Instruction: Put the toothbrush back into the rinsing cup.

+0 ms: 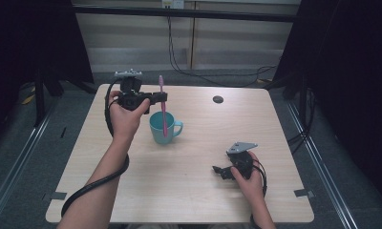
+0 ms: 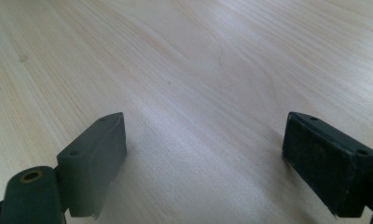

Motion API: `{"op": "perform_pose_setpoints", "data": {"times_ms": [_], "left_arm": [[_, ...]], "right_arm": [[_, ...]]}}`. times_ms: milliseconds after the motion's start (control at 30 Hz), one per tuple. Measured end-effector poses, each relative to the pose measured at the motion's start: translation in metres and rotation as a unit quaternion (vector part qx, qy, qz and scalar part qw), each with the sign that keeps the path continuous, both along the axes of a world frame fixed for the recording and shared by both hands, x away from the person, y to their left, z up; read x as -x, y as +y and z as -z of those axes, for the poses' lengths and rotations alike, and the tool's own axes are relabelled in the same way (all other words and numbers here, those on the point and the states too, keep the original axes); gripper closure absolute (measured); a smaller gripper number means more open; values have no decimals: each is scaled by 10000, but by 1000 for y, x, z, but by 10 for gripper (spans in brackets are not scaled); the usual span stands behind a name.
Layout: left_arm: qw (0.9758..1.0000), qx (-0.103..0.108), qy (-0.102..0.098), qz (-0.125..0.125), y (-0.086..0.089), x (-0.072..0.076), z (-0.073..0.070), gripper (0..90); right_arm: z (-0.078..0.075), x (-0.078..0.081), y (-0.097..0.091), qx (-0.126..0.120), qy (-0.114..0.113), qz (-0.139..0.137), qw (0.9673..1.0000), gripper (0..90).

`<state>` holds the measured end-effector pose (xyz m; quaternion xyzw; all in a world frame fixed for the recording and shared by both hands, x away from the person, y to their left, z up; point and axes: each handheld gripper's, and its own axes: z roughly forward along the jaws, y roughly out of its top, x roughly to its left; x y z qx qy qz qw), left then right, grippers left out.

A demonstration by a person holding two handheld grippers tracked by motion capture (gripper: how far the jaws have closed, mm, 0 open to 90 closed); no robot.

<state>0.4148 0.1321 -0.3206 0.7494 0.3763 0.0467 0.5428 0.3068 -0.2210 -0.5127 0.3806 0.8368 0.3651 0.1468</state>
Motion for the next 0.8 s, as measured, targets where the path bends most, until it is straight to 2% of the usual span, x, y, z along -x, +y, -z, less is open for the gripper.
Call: {"op": "perform_pose_setpoints", "data": {"times_ms": [267,533,600,800], "left_arm": [[10000,-26,-30,-53,0,-8,-2,828],[9999,43,-7,-157,2,-16,0,828],[9999,-6,-49,-128,1,-18,-1,828],[9996,-42,-111,-242,2,-22,-2,828]], "right_arm": [[0,0,0,1,2,3,10000,132],[0,0,0,0,-6,3,10000,132],[0,0,0,1,-10,-1,10000,132],[0,0,0,0,-5,5,10000,132]]}}
